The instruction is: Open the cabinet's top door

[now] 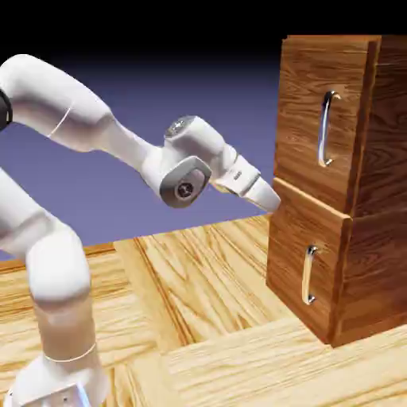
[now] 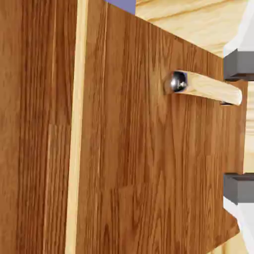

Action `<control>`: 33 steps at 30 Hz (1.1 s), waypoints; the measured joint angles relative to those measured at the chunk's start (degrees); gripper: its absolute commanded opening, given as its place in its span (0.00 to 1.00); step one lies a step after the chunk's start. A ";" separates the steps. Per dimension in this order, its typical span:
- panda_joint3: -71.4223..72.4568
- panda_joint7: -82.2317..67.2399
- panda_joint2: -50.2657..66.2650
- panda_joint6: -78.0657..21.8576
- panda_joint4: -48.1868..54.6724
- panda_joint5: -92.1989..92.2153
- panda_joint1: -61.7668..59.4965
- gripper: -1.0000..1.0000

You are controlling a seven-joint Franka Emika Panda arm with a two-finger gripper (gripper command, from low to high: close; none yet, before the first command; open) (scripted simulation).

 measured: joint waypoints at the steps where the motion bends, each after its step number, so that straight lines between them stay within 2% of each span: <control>1: -0.75 -0.66 -0.13 -0.09 0.48 -2.49 0.73 0.50; 33: -24.61 -21.85 -4.35 -3.04 15.78 -82.23 24.06 0.50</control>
